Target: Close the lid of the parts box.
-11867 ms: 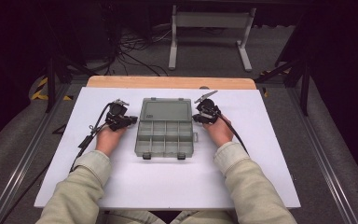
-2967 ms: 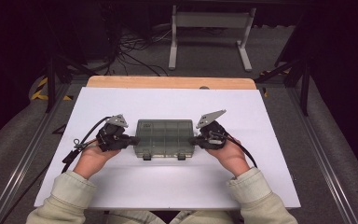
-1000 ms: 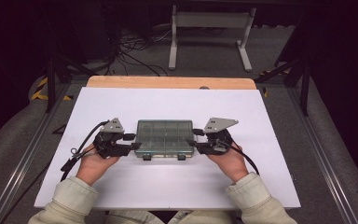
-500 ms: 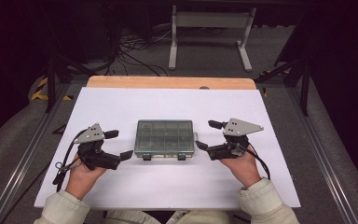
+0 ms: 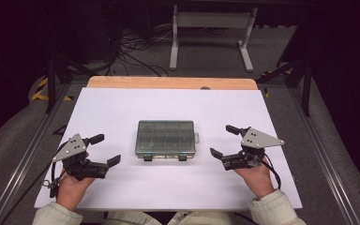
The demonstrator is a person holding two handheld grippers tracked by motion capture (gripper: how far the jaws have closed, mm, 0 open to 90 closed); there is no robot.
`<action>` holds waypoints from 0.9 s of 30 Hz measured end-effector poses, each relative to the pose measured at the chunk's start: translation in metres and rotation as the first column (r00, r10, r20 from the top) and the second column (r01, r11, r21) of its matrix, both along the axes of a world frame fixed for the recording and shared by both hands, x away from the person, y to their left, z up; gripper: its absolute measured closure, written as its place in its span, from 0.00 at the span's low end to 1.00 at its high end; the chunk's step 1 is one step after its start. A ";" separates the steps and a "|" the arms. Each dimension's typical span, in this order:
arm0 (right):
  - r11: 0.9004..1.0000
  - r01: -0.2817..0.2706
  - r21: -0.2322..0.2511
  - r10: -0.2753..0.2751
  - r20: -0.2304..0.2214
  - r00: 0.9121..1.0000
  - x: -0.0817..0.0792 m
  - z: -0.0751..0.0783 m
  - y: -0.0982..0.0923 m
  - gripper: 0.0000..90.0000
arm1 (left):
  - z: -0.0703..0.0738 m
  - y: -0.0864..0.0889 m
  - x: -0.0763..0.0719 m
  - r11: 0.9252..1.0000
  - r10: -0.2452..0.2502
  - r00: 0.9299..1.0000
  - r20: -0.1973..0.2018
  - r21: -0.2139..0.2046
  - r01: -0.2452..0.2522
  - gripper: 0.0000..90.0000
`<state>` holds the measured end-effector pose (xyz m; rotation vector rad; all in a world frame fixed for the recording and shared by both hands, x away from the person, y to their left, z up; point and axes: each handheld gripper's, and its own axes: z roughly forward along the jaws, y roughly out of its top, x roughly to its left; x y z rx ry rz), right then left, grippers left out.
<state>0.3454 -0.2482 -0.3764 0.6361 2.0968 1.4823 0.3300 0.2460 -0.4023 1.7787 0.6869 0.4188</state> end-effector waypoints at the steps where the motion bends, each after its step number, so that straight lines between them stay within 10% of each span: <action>1: 1.000 0.004 0.008 -0.004 0.005 1.000 -0.002 -0.002 -0.004 0.04 | -0.002 0.003 -0.003 1.000 0.010 1.000 0.026 -0.017 -0.010 0.03; 27: 0.997 0.078 0.020 -0.078 0.002 0.997 -0.017 -0.047 -0.034 0.01 | -0.044 0.030 -0.015 0.991 0.079 0.994 0.075 -0.113 -0.070 0.02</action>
